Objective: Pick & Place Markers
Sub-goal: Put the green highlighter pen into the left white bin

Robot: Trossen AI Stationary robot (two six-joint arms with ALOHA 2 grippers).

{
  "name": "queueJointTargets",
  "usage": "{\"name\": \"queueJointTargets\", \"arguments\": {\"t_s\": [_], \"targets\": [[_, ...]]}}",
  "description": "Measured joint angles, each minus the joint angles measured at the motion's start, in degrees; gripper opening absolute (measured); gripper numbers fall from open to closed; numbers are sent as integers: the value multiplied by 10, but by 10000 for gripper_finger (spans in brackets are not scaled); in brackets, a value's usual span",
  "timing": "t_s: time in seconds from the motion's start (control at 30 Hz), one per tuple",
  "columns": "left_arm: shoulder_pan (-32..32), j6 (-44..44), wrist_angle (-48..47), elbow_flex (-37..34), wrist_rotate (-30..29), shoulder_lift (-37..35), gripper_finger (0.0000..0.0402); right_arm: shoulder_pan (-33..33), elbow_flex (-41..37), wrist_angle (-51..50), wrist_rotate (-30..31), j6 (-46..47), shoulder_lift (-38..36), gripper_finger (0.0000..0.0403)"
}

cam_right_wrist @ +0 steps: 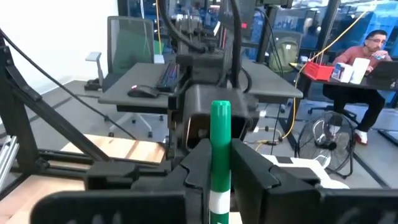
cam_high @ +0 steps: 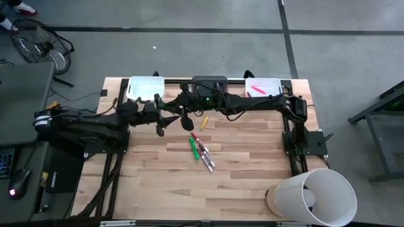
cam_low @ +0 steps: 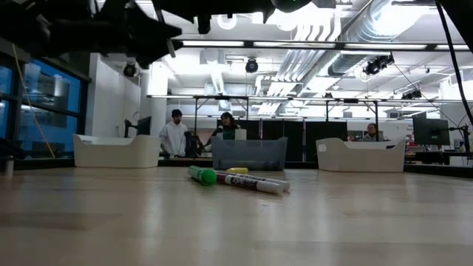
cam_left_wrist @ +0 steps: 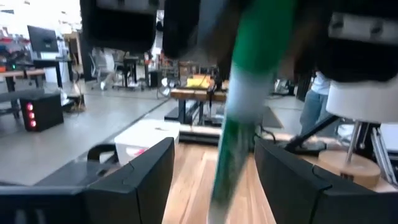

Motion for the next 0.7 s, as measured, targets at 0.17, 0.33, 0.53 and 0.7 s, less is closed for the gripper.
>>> {"name": "queueJointTargets", "arguments": {"t_s": [0.17,0.33,0.53,0.7], "targets": [[0,-1,5,6,-2,19,221,0,0,-13,0,0,0,40],[0,-1,-3,7,-5,10,221,0,0,-22,0,-5,0,36],[0,3,-38,7,-7,-13,206,0,0,-26,-1,-3,0,45],[0,4,-39,7,-7,-16,152,0,0,-26,0,-5,0,36]]}}
